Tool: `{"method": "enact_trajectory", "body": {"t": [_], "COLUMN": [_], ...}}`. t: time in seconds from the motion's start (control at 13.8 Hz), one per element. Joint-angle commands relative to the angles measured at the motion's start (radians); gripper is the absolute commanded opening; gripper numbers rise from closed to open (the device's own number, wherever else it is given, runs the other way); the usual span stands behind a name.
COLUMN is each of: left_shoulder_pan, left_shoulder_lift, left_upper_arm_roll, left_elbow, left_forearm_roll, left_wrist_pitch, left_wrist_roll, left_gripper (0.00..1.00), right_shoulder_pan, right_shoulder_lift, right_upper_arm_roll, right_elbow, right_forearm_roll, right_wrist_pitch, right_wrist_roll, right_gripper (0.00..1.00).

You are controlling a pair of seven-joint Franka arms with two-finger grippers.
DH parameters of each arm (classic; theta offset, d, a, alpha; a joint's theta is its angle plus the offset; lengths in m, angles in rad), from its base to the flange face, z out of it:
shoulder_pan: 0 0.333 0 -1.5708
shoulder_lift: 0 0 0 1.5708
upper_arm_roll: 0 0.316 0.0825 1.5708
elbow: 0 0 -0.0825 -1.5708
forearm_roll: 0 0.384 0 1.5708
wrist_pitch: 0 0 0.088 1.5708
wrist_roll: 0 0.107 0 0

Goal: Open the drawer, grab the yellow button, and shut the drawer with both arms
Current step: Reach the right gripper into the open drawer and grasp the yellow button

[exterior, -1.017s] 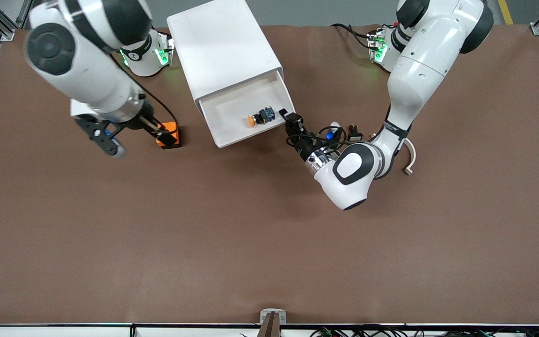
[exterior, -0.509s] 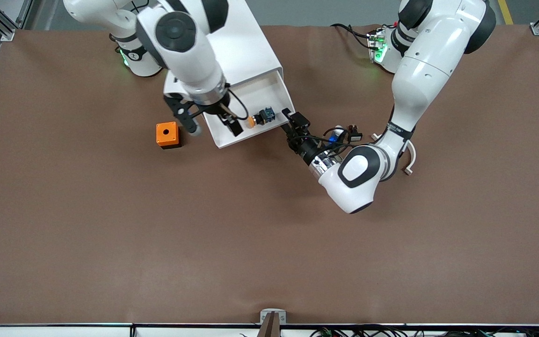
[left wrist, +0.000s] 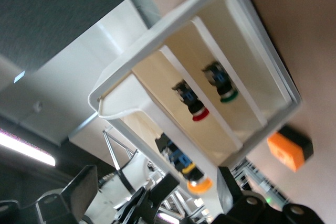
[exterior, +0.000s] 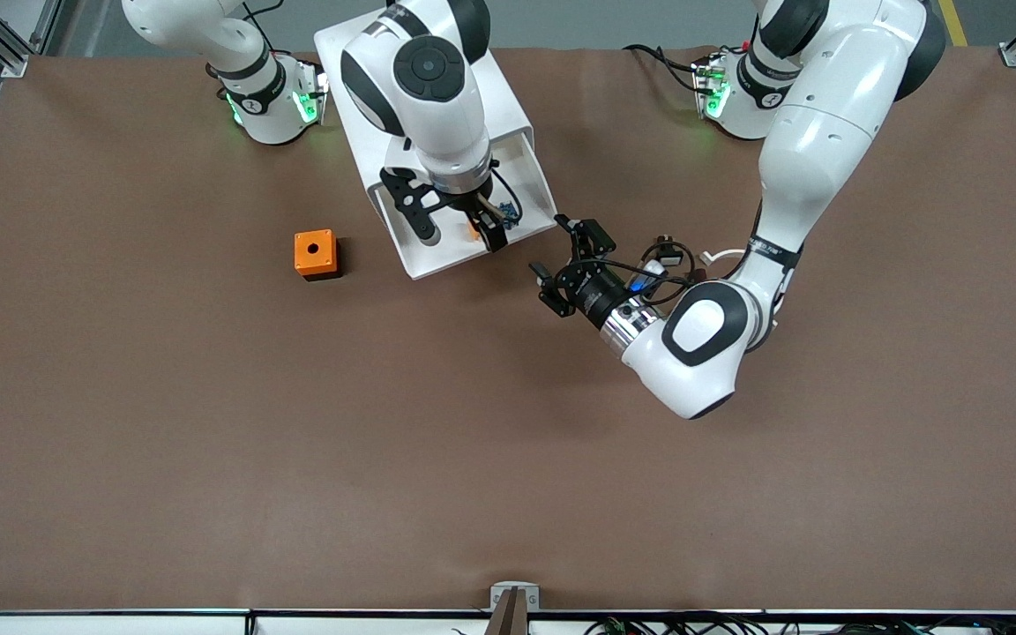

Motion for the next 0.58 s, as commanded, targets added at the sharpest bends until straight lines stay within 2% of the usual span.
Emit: {"method": "enact_trajectory", "body": {"t": [0.0, 0.36, 0.51], "left_shoulder_pan": [-0.016, -0.021, -0.021], "left_shoulder_lift": [-0.008, -0.050, -0.079], "left_upper_arm_roll": [0.058, 0.063, 0.058], "left_elbow": [0.027, 0.027, 0.027], "left_forearm_roll": [-0.012, 0.136, 0.221], "left_wrist_pitch": [0.026, 0.179, 0.256], "left_wrist_roll": [0.183, 0.489, 0.592], "left_gripper": [1.00, 1.00, 1.00], "right_shoulder_pan": [0.033, 0.056, 0.060], "right_shoulder_lift": [0.017, 0.046, 0.057], "right_upper_arm_roll": [-0.013, -0.013, -0.012], "right_elbow": [0.006, 0.006, 0.006], "right_forearm_roll": [-0.018, -0.018, -0.018], "right_wrist_pitch": [0.012, 0.012, 0.012], "right_wrist_roll": [0.051, 0.063, 0.074], "right_gripper": [0.97, 0.91, 0.79]}}
